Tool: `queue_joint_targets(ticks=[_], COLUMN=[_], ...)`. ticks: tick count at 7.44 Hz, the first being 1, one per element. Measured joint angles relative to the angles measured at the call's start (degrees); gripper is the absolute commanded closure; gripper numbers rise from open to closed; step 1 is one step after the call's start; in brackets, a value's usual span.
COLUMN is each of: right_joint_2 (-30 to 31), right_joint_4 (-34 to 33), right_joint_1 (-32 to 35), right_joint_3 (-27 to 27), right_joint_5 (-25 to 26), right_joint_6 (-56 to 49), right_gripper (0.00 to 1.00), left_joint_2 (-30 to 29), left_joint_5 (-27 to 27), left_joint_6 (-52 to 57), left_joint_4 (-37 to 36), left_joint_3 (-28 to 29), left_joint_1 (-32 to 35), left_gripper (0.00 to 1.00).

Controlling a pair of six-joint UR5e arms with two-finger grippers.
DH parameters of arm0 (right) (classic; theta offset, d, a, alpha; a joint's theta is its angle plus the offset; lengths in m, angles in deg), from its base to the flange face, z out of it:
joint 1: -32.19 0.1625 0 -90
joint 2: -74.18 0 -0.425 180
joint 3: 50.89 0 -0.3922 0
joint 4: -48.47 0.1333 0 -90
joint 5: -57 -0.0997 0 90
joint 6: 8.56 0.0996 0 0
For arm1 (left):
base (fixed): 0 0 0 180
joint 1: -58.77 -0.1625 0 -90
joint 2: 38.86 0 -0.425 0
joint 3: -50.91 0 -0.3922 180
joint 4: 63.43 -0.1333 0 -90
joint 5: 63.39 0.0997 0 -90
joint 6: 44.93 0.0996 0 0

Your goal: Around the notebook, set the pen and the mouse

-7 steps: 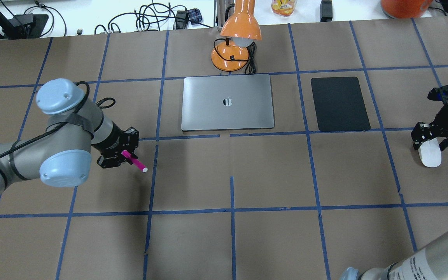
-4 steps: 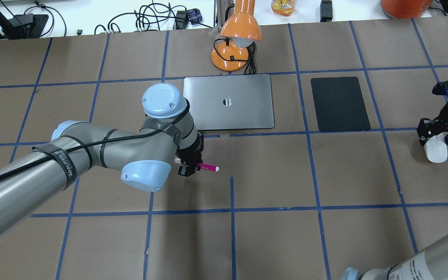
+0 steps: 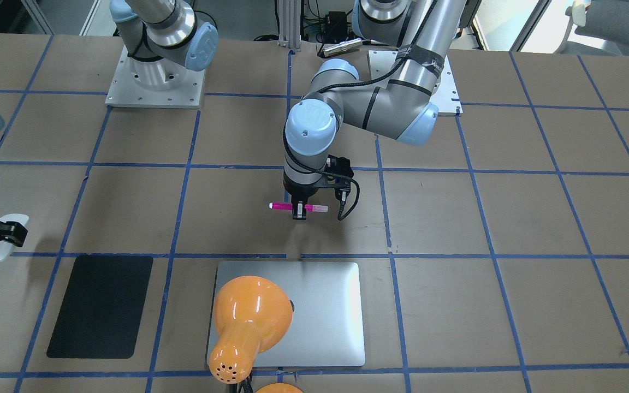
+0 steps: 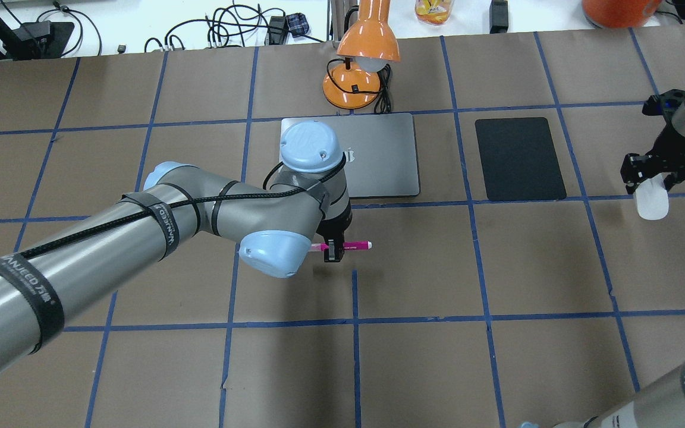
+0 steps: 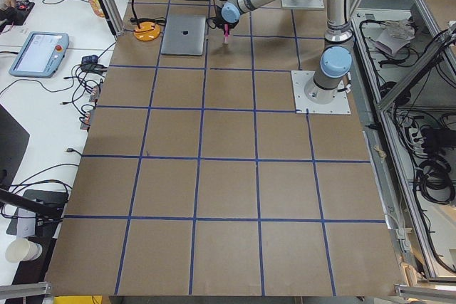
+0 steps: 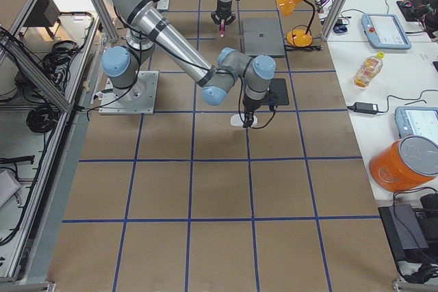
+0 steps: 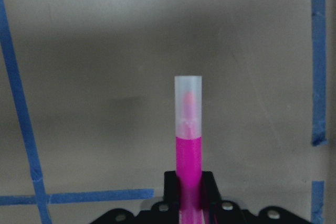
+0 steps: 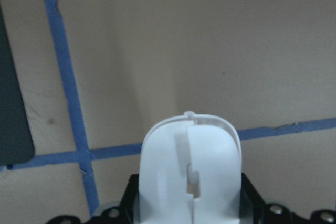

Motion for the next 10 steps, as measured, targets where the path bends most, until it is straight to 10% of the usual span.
queue_joint_targets(ticks=[2, 3, 4, 7, 10], right_joint_2=[-1.7, -3.7, -6.1, -11.4, -12.6], right_joint_4=[0.1, 0.1, 0.1, 0.2, -0.1], right_joint_1=[6.0, 8.6, 11.1, 16.7, 17.7], right_joint_3=[-4.4, -6.9, -9.6, -14.2, -13.3], right_joint_5=[-1.1, -2.1, -3.3, -6.1, -6.7], right_joint_6=[2.9, 4.6, 6.7, 13.2, 14.3], right_gripper=[0.67, 0.67, 0.67, 0.66, 0.60], left_joint_2=[-1.8, -2.0, -2.0, -1.3, 4.9], left_joint_5=[-0.5, -0.6, -0.7, -0.5, -0.5], left_joint_6=[-0.7, -0.8, -0.7, 2.4, 32.5], left_joint_4=[-0.3, -0.3, -0.2, 0.3, 3.3], left_joint_3=[0.2, 0.1, 0.0, 0.1, 1.9], left_joint_1=[1.0, 1.9, 2.6, 2.8, -0.2], left_gripper=[1.00, 0.82, 0.01, 0.00, 0.03])
